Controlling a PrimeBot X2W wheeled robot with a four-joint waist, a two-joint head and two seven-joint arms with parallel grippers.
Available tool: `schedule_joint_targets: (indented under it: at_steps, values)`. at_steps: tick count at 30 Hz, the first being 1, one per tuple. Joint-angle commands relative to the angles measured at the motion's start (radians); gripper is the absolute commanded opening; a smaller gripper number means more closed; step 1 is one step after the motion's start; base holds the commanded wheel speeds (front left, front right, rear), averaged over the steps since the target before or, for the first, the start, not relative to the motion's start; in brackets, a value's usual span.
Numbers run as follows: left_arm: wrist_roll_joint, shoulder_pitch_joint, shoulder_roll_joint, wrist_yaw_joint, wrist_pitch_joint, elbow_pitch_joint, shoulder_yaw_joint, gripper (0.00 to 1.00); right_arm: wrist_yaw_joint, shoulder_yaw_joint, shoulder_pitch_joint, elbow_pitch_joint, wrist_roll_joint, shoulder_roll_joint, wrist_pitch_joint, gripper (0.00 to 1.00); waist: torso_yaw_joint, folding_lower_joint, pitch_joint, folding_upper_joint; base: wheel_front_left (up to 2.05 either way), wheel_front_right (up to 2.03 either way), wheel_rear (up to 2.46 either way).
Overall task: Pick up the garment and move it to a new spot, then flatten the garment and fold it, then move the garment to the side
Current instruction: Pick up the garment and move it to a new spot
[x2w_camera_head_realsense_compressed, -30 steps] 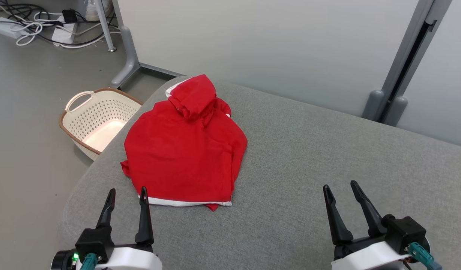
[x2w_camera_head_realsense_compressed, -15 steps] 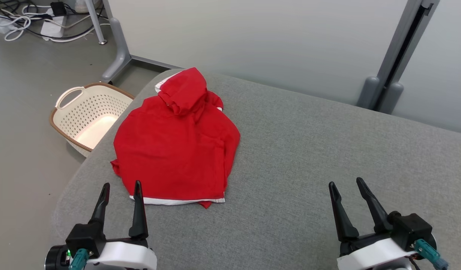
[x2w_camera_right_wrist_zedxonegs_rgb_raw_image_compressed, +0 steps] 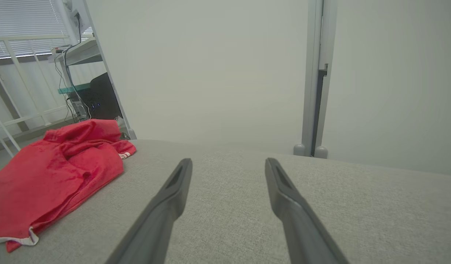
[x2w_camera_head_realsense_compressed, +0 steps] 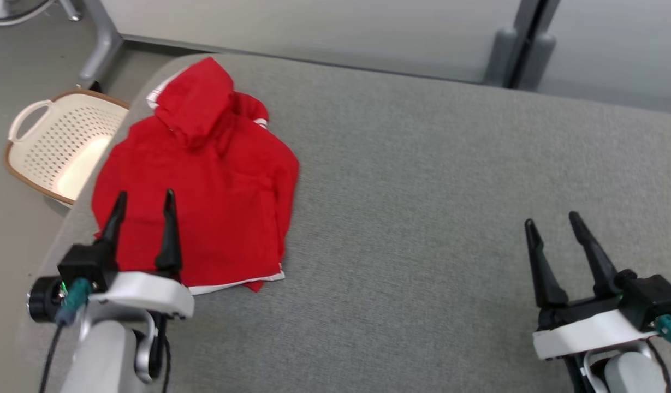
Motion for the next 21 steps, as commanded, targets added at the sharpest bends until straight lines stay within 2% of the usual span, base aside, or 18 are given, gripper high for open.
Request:
schedule_joint_targets:
  at_steps: [1,8,16,21]
  values:
    - [-0.006,-0.037,0.016,-0.006,0.007,0.022,0.006,1.0,0.0,-0.004,-0.013,-0.005,-0.003,-0.009,-0.003,1.0,-0.049,0.0,0.055,0.0,0.0,0.0,0.0]
    - [-0.043,-0.273,0.1,-0.045,0.151,0.217,0.033,1.0,0.0,-0.029,-0.04,-0.032,-0.007,-0.042,-0.003,1.0,-0.113,0.0,0.15,0.0,0.0,0.0,0.0]
    - [-0.048,-0.436,0.182,-0.034,0.282,0.391,0.045,1.0,0.0,-0.032,-0.062,-0.045,-0.003,-0.05,-0.003,1.0,-0.167,0.0,0.212,0.0,0.0,0.0,0.0]
    - [-0.049,-0.482,0.207,-0.025,0.289,0.473,0.044,1.0,0.0,-0.028,-0.073,-0.048,-0.001,-0.045,-0.003,1.0,-0.192,0.0,0.227,0.0,0.0,0.0,0.0]
